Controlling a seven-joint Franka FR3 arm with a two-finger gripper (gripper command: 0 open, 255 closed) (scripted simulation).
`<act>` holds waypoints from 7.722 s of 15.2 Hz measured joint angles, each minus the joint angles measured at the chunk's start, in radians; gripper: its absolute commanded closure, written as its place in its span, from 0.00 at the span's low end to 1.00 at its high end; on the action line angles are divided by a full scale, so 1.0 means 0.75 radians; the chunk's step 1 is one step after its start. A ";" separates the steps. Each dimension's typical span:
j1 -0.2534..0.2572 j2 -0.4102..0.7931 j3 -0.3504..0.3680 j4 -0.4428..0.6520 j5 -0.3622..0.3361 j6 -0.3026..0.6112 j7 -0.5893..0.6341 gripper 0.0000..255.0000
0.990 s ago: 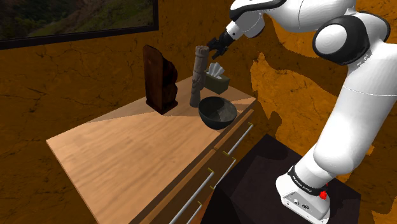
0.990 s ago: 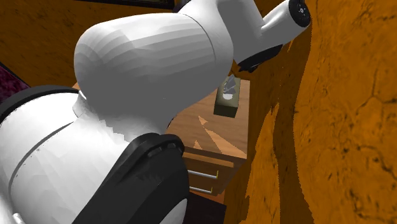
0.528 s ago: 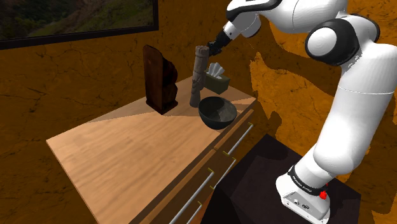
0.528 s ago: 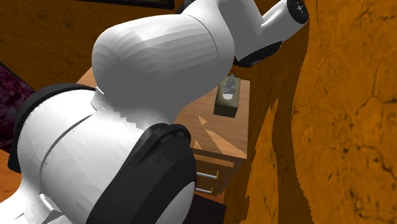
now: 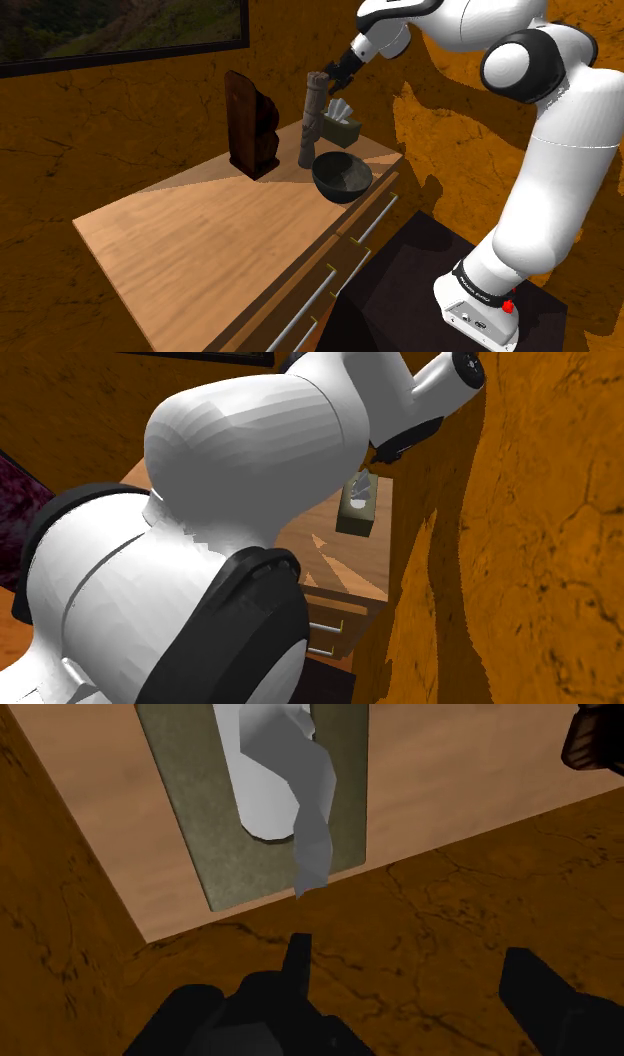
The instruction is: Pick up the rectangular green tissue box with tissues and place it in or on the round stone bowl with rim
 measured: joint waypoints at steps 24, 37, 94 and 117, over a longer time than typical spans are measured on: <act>-0.173 -0.046 0.191 -0.106 -0.145 0.023 -0.016 1.00; -0.202 -0.034 0.236 -0.082 -0.084 0.058 0.067 1.00; 0.158 -1.241 0.374 -0.889 -0.247 -0.106 0.784 1.00; 0.194 -1.243 0.395 -1.200 -0.145 0.197 0.636 1.00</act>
